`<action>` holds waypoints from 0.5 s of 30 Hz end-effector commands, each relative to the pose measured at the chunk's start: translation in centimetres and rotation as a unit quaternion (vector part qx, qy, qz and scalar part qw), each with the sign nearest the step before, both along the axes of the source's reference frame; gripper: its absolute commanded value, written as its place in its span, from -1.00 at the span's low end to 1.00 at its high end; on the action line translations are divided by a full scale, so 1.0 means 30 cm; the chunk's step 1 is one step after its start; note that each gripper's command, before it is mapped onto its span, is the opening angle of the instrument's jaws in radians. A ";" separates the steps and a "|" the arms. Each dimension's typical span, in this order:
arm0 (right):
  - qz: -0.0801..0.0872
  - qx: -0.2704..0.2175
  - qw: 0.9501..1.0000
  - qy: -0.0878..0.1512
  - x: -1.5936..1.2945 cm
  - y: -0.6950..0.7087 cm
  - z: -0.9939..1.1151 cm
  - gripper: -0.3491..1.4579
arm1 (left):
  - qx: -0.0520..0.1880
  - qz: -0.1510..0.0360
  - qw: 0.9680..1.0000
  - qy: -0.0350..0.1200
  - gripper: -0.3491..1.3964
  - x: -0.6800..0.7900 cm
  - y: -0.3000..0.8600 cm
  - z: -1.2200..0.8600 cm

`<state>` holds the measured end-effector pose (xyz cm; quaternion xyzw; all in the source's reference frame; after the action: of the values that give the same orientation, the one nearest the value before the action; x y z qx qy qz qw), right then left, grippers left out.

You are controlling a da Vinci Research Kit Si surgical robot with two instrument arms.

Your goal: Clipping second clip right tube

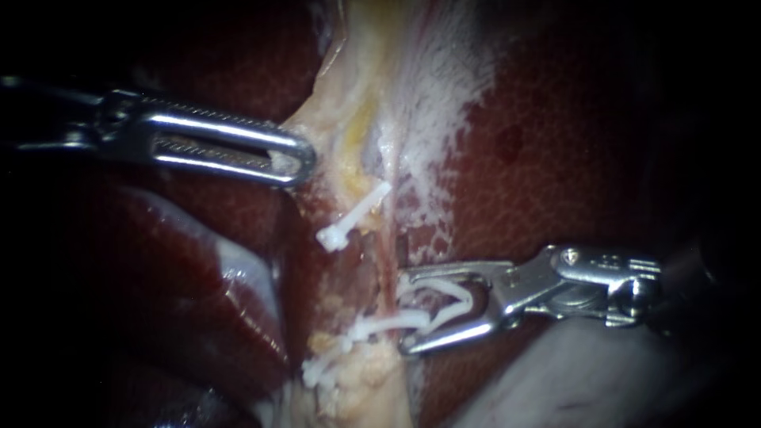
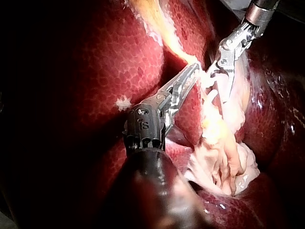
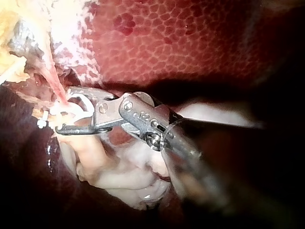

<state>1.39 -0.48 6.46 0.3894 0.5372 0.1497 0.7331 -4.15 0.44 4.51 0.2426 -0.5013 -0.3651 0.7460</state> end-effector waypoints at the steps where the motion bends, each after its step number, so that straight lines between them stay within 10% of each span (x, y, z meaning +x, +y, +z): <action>1: -0.002 0.001 1.000 0.000 0.0008 0.0000 0.0005 -0.01 | 0.000 0.000 1.000 0.000 -1.00 0.0000 0.0000 0.0000; 15: 0.026 0.011 1.000 -0.005 0.0052 0.0000 0.0024 -0.02 | 0.000 -0.001 1.000 0.001 -1.00 -0.0007 -0.0003 -0.0005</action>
<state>1.55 -0.48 6.53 0.3832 0.5420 0.1782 0.7264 -4.17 0.43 4.49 0.2420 -0.5012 -0.3658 0.7460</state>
